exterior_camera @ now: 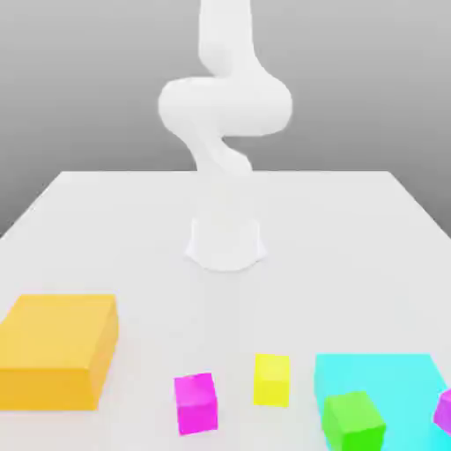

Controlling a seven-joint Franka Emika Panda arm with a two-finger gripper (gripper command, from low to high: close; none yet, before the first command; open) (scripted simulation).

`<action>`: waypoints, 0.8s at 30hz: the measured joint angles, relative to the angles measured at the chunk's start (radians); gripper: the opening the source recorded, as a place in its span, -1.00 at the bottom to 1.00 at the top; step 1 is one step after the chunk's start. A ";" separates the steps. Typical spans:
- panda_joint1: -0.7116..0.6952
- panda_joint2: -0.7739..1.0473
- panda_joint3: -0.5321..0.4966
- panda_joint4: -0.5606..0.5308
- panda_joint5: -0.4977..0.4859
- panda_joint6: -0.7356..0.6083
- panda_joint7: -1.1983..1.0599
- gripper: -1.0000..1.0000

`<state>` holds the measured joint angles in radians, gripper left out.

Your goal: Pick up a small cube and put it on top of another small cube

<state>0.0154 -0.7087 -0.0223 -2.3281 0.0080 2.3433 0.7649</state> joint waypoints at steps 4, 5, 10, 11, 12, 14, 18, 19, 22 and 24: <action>0.022 0.151 -0.035 -0.046 0.016 0.072 -0.060 0.00; 0.027 0.187 -0.042 -0.058 0.020 0.089 -0.075 0.00; 0.047 0.369 -0.077 -0.113 0.043 0.175 -0.149 0.00; 0.049 0.405 -0.082 -0.124 0.048 0.192 -0.165 0.00; 0.052 0.442 -0.087 -0.136 0.052 0.209 -0.179 0.00; 0.055 0.514 -0.097 -0.158 0.061 0.243 -0.209 0.00; 0.053 0.659 -0.107 -0.202 0.073 0.312 -0.264 0.00; 0.050 0.695 -0.108 -0.214 0.073 0.330 -0.276 0.00; 0.040 0.802 -0.110 -0.247 0.065 0.382 -0.305 0.00; 0.035 0.874 -0.109 -0.261 0.061 0.423 -0.320 0.00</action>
<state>0.0505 0.1650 -0.1317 -2.5888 0.0689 2.7663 0.4448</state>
